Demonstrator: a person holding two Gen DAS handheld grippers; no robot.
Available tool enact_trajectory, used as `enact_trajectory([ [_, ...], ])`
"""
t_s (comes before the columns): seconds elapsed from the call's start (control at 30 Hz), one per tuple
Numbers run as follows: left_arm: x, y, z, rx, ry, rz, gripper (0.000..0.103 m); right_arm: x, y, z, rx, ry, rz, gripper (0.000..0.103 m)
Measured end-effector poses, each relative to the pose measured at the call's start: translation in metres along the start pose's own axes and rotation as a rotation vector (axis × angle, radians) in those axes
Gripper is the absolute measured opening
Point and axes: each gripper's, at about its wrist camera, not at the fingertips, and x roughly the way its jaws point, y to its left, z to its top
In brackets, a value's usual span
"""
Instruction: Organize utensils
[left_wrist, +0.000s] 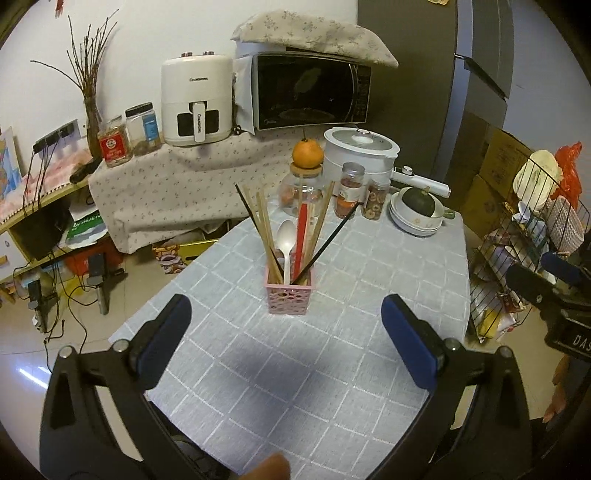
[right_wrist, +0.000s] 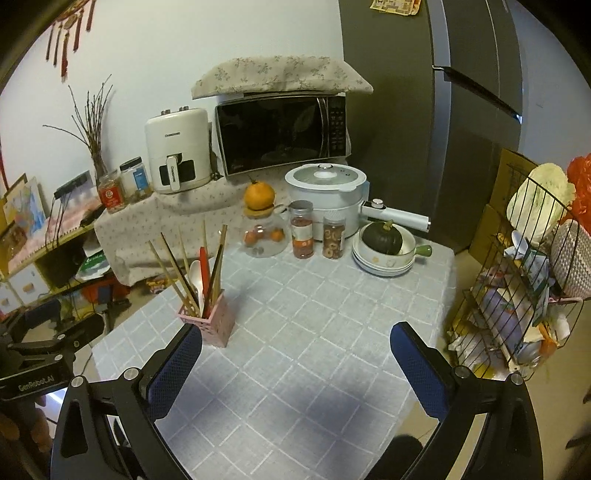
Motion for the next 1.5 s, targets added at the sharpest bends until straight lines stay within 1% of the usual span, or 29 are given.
enact_trajectory([
  [0.33,0.0,-0.004,0.001,0.001,0.002,-0.003,0.102,0.01,0.001,-0.001,0.009,0.027,0.013,0.103],
  [1.5,-0.001,-0.006,0.001,0.0,0.0,0.0,0.102,0.014,0.0,-0.001,0.015,0.019,-0.005,0.103],
])
